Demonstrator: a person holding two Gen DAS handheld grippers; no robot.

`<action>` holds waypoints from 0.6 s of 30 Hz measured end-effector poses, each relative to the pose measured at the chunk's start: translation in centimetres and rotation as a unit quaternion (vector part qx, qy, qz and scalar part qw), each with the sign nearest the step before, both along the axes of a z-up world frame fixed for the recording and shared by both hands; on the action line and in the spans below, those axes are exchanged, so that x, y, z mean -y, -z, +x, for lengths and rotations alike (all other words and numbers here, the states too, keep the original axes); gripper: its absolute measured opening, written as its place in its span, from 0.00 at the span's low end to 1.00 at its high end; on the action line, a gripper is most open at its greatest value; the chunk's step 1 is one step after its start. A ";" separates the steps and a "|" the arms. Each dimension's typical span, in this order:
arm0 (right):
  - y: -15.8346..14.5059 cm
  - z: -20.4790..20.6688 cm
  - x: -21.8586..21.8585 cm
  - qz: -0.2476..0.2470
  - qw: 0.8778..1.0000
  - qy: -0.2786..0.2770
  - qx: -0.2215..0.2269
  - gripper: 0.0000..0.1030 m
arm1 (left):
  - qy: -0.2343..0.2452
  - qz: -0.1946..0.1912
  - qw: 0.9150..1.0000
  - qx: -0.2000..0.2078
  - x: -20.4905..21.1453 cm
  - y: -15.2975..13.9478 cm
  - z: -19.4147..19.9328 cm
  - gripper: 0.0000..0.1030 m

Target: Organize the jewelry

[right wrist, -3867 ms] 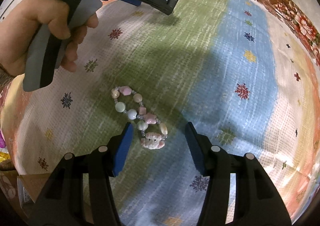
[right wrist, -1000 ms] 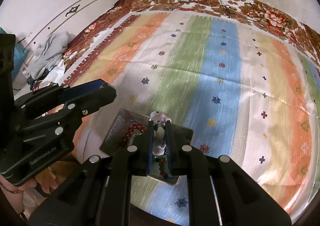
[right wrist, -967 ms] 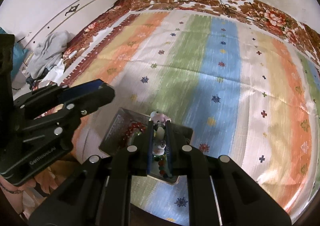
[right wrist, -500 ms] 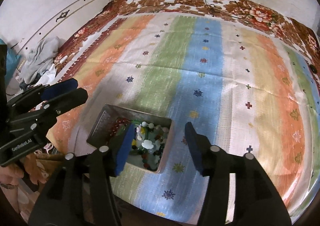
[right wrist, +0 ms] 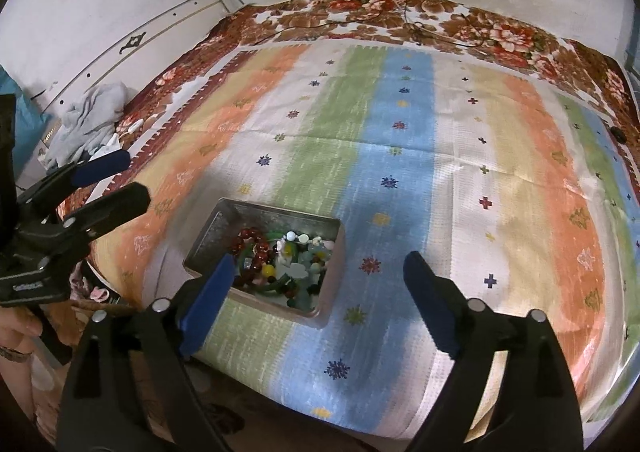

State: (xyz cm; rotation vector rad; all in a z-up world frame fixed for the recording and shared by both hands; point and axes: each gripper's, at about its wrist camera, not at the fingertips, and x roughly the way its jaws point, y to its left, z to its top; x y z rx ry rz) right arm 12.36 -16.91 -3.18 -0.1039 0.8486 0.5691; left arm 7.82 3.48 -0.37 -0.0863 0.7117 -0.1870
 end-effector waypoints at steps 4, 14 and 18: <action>-0.4 -0.8 0.5 0.010 1.000 0.004 0.014 0.90 | 0.009 0.001 1.000 0.007 0.3 -0.1 -0.9 0.89; -1.3 -4.3 1.5 0.018 0.997 0.016 0.080 0.95 | 0.008 0.032 0.998 0.050 0.7 -0.7 -4.2 0.95; -1.0 -5.9 1.9 0.019 0.996 0.014 0.083 0.95 | 0.007 0.036 0.998 0.056 0.8 -0.7 -5.5 0.95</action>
